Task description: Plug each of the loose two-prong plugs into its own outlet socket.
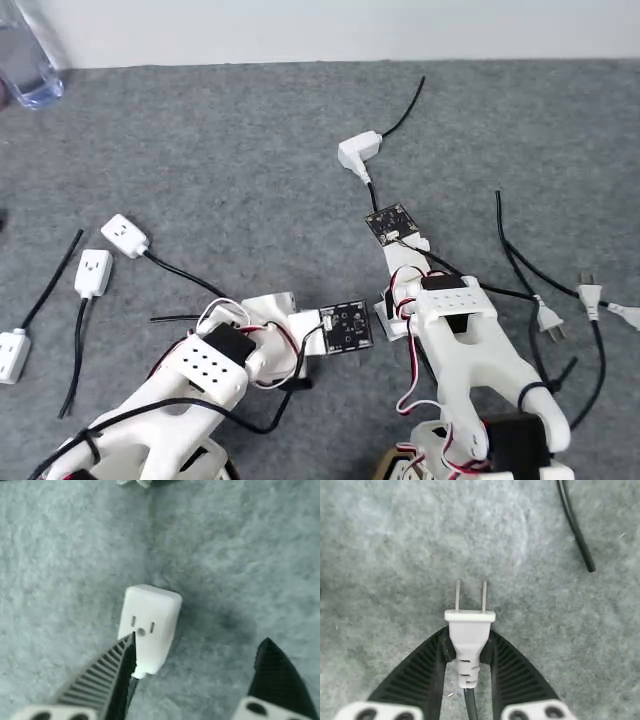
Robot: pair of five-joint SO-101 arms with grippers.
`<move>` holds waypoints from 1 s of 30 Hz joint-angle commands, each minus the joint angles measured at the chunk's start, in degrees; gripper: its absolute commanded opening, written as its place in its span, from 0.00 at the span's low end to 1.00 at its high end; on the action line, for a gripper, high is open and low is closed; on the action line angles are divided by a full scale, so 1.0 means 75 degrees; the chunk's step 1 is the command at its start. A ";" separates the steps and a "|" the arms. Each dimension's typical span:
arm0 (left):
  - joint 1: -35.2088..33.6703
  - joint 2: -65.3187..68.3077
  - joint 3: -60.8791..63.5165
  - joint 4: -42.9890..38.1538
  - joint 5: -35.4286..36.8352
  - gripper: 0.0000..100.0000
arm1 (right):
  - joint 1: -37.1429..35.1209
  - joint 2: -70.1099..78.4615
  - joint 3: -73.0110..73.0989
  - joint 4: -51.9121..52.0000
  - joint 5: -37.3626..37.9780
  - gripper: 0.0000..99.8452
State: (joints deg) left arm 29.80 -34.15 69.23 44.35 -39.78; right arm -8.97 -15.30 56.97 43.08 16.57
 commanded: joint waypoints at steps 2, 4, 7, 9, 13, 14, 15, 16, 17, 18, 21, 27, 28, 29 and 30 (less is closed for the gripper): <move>0.0059 -0.0164 -0.0299 0.0551 -0.0141 0.36 | 0.0076 -0.0018 -0.0492 -0.0076 0.0047 0.01; 0.0047 -0.0164 -0.0299 0.0469 -0.0141 0.36 | 0.0088 -0.0041 -0.0492 -0.0064 0.0047 0.01; 0.0047 -0.0152 -0.0287 0.0375 -0.0246 0.36 | 0.0135 -0.0088 -0.0469 0.0006 0.0047 0.01; 0.0047 0.0012 -0.0334 0.0316 -0.0422 0.36 | 0.0252 -0.0100 -0.0469 0.0088 0.0047 0.01; 0.0023 0.1102 -0.1096 0.0281 -0.0434 0.36 | 0.0264 -0.0100 -0.0469 0.0088 0.0047 0.01; -0.0070 0.1465 -0.1377 0.0340 -0.0434 0.36 | 0.0264 -0.0100 -0.0469 0.0088 0.0047 0.01; -0.0141 0.1817 -0.1694 0.0434 -0.0434 0.36 | 0.0264 -0.0100 -0.0469 0.0088 0.0047 0.01; -0.0199 0.2157 -0.1987 0.0539 -0.0434 0.36 | 0.0264 -0.0100 -0.0469 0.0088 0.0047 0.01; -0.0199 0.2426 -0.2221 0.0668 -0.0434 0.36 | 0.0264 -0.0100 -0.0469 0.0088 0.0047 0.01; -0.0199 0.2684 -0.2456 0.0867 -0.0445 0.36 | 0.0264 -0.0100 -0.0469 0.0088 0.0047 0.01; -0.0199 0.3012 -0.2807 0.1090 -0.0445 0.36 | 0.0264 -0.0100 -0.0469 0.0088 0.0047 0.01; -0.0211 0.3059 -0.2889 0.1137 -0.0539 0.36 | 0.0275 -0.0100 -0.0469 0.0100 0.0047 0.01; -0.0211 0.3059 -0.2889 0.1137 -0.0703 0.36 | 0.0275 -0.0100 -0.0469 0.0100 0.0047 0.01; -0.0234 0.3059 -0.2889 0.1196 -0.0832 0.36 | 0.0275 -0.0100 -0.0469 0.0100 0.0047 0.01; -0.0293 0.3083 -0.2948 0.1301 -0.0961 0.36 | 0.0275 -0.0100 -0.0469 0.0100 0.0047 0.01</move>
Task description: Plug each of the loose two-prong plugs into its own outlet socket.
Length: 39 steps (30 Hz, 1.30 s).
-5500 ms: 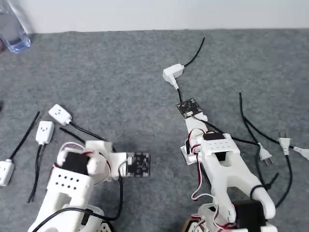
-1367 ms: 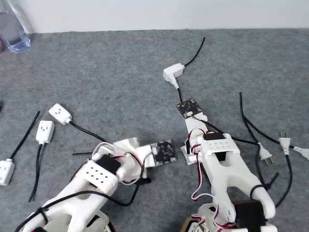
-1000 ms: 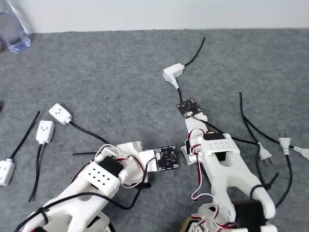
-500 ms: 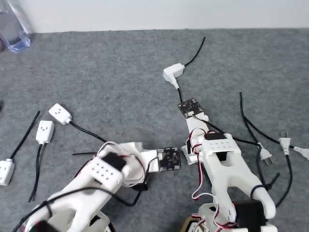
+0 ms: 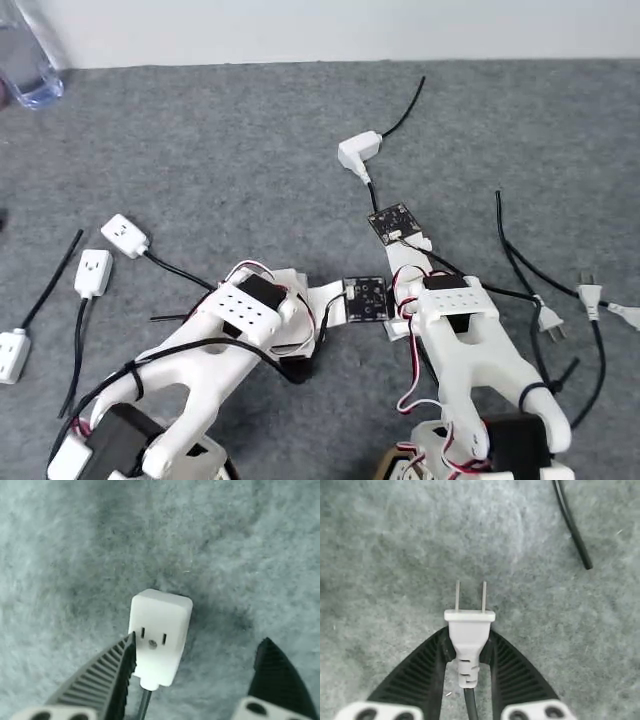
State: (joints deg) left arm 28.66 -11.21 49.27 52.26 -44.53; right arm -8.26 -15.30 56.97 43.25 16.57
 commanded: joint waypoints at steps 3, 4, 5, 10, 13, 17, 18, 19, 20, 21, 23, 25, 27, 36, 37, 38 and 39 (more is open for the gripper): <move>-0.0410 0.0059 -0.0475 0.0352 -0.0481 0.36 | 0.0182 -0.0100 -0.0457 0.0076 0.0047 0.01; -0.0527 0.0059 -0.0498 0.0352 -0.0551 0.36 | 0.0182 -0.0100 -0.0457 0.0076 0.0047 0.01; -0.0633 0.0070 -0.0498 0.0352 -0.0645 0.36 | 0.0182 -0.0100 -0.0457 0.0076 0.0047 0.01; -0.0785 0.0551 -0.0920 0.0703 -0.0856 0.36 | 0.0182 -0.0100 -0.0457 0.0076 0.0047 0.01; -0.0633 0.0832 -0.1225 0.0961 -0.0785 0.36 | 0.0170 -0.0100 -0.0469 0.0064 0.0070 0.01; -0.0539 0.0211 -0.1436 0.1008 -0.0258 0.32 | 0.0147 -0.0100 -0.0469 0.0018 0.0094 0.01; -0.0539 -0.0059 -0.1448 0.1114 -0.0234 0.32 | 0.0147 -0.0100 -0.0469 0.0018 0.0094 0.01; -0.0516 -0.0305 -0.1448 0.1313 -0.0234 0.32 | 0.0147 -0.0100 -0.0469 0.0029 0.0094 0.01; -0.0469 -0.0527 -0.1389 0.1465 -0.0234 0.32 | 0.0147 -0.0100 -0.0469 0.0029 0.0105 0.01; -0.0363 -0.0703 -0.1284 0.1536 -0.0234 0.32 | 0.0147 -0.0100 -0.0469 0.0029 0.0105 0.01; -0.0234 -0.0867 -0.0990 0.1559 -0.0234 0.32 | 0.0147 -0.0100 -0.0469 0.0041 0.0105 0.01; -0.0176 -0.0832 -0.0686 0.1383 -0.0246 0.32 | 0.0158 -0.0100 -0.0469 0.0053 0.0105 0.01; -0.0164 -0.0668 -0.0475 0.1160 -0.0234 0.32 | 0.0158 -0.0100 -0.0469 0.0053 0.0105 0.01; -0.0164 0.0434 -0.0826 0.0985 -0.0234 0.32 | 0.0135 -0.0100 -0.0457 0.0053 0.0105 0.01; -0.0164 0.0563 -0.0908 0.0996 -0.0234 0.32 | 0.0135 -0.0100 -0.0457 0.0053 0.0105 0.01; -0.0164 0.0715 -0.1014 0.1055 -0.0234 0.32 | 0.0135 -0.0100 -0.0457 0.0053 0.0105 0.01; -0.0176 0.0879 -0.1190 0.1207 -0.0234 0.32 | 0.0135 -0.0100 -0.0457 0.0053 0.0105 0.01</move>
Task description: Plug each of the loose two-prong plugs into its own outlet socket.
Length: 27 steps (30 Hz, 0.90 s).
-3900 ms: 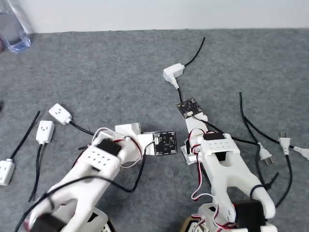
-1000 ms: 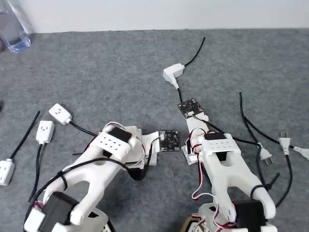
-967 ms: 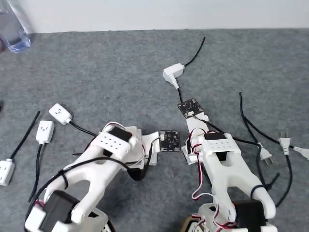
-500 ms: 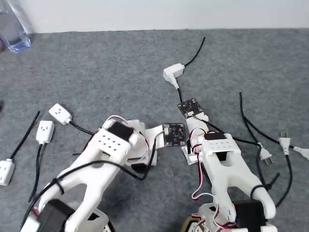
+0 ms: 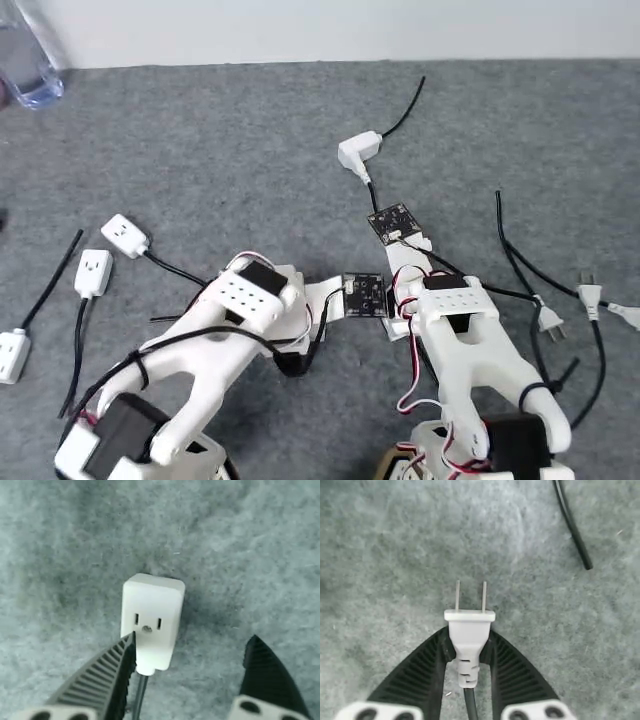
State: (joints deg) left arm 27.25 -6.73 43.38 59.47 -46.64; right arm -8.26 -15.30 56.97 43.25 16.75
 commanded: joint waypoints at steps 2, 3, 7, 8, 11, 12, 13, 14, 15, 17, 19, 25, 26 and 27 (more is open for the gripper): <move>-0.0059 0.0680 -0.0826 0.0504 0.0047 0.32 | 0.0135 -0.0100 -0.0457 0.0064 0.0082 0.01; -0.0129 0.0879 -0.1049 0.0586 0.0047 0.32 | 0.0135 -0.0100 -0.0457 0.0064 0.0082 0.01; -0.0223 0.1536 -0.1717 0.1055 0.0035 0.32 | 0.0135 -0.0100 -0.0457 0.0064 0.0082 0.01; -0.0223 0.1606 -0.1799 0.1102 0.0035 0.32 | 0.0135 -0.0100 -0.0445 0.0064 0.0082 0.01; -0.0234 0.1629 -0.1834 0.1078 0.0035 0.32 | 0.0147 -0.0100 -0.0445 0.0076 0.0082 0.01; -0.0246 0.1629 -0.1846 0.1043 0.0023 0.32 | 0.0147 -0.0100 -0.0445 0.0076 0.0082 0.01; -0.0281 0.1629 -0.1858 0.0914 0.0023 0.32 | 0.0147 -0.0100 -0.0445 0.0076 0.0082 0.01; -0.0375 0.1629 -0.1870 0.0809 0.0023 0.32 | 0.0147 -0.0100 -0.0445 0.0076 0.0082 0.01; -0.0457 0.1641 -0.1963 0.0738 0.0023 0.32 | 0.0147 -0.0100 -0.0445 0.0076 0.0082 0.01; -0.0633 0.1711 -0.2198 0.0703 0.0023 0.32 | 0.0147 -0.0100 -0.0445 0.0076 0.0082 0.01; -0.0762 0.1793 -0.2444 0.0703 0.0023 0.32 | 0.0135 -0.0100 -0.0445 0.0076 0.0082 0.01; -0.1055 0.2251 -0.3440 0.0738 0.0023 0.32 | 0.0111 -0.0100 -0.0445 0.0076 0.0082 0.01; -0.1102 0.2379 -0.3604 0.0738 0.0023 0.32 | 0.0111 -0.0100 -0.0445 0.0076 0.0094 0.01; -0.1137 0.2508 -0.3768 0.0750 0.0023 0.32 | 0.0111 -0.0100 -0.0445 0.0076 0.0094 0.01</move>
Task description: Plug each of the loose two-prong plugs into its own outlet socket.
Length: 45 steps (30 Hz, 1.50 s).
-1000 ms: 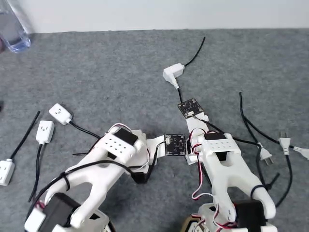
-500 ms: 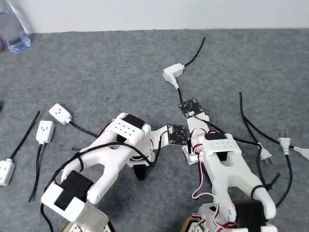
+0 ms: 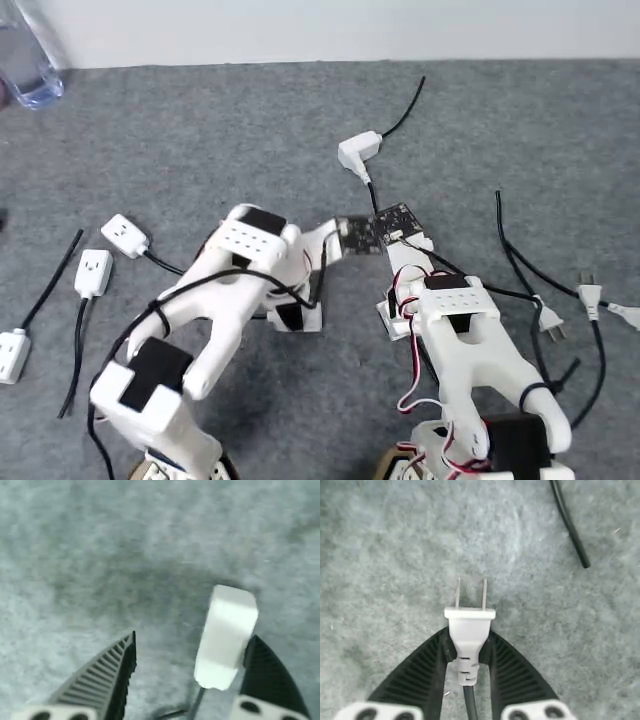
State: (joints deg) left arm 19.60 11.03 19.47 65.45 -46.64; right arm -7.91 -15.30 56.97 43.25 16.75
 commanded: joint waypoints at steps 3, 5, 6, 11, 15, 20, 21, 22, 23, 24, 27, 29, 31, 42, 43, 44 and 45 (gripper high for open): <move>-0.0258 0.0598 -0.1026 -0.0047 0.0023 0.32 | 0.0064 -0.0100 -0.0445 0.0076 0.0094 0.01; -0.0375 0.0844 -0.1342 -0.0047 0.0023 0.32 | 0.0064 -0.0100 -0.0445 0.0076 0.0094 0.01; -0.0434 0.0926 -0.1530 -0.0035 0.0023 0.32 | 0.0064 -0.0100 -0.0445 0.0076 0.0094 0.01; -0.0715 0.0949 -0.3018 0.1266 0.0035 0.32 | 0.0053 -0.0100 -0.0445 0.0064 0.0094 0.01; -0.0961 0.0692 -0.4144 0.2122 0.0035 0.32 | 0.0053 -0.0100 -0.0445 0.0064 0.0094 0.01; -0.1043 0.0621 -0.3839 0.2567 0.0070 0.32 | 0.0053 -0.0100 -0.0445 0.0053 0.0094 0.01; -0.1043 0.0598 -0.3593 0.2544 0.0164 0.32 | 0.0053 -0.0100 -0.0445 0.0053 0.0094 0.01; -0.1043 0.0598 -0.3382 0.2544 0.0281 0.32 | 0.0053 -0.0100 -0.0445 0.0053 0.0094 0.01; -0.1078 0.0598 -0.3182 0.2462 0.0375 0.32 | 0.0029 -0.0100 -0.0445 0.0053 0.0094 0.01; -0.1102 0.0586 -0.2983 0.2438 0.0434 0.32 | -0.0029 -0.0100 -0.0445 0.0053 0.0094 0.01; -0.1102 -0.0023 -0.2198 0.2649 0.0563 0.32 | -0.0217 -0.0064 -0.0445 0.0064 0.0105 0.01; -0.1078 -0.1114 -0.1483 0.2708 0.0750 0.32 | -0.0240 -0.0053 -0.0445 0.0064 0.0105 0.01; -0.1102 -0.2673 -0.0686 0.2590 0.1219 0.32 | -0.0252 -0.0041 -0.0445 0.0064 0.0105 0.01; -0.1934 -1.2882 0.6089 0.1231 0.5427 0.32 | -0.0615 -0.0100 -0.0469 0.0686 0.1266 0.01; -0.2321 -1.3632 0.6148 0.1266 0.5439 0.32 | -0.0721 -0.0100 -0.0481 0.0733 0.1266 0.01; -0.2637 -1.4300 0.6171 0.1336 0.5357 0.32 | -0.0779 -0.0100 -0.0551 0.0815 0.1254 0.01; -0.2743 -1.4840 0.6207 0.1383 0.5263 0.32 | -0.0791 -0.0100 -0.0633 0.0955 0.1254 0.01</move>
State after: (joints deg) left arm 2.99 -82.15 64.31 76.00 -7.43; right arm -12.57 -15.30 55.82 47.82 25.54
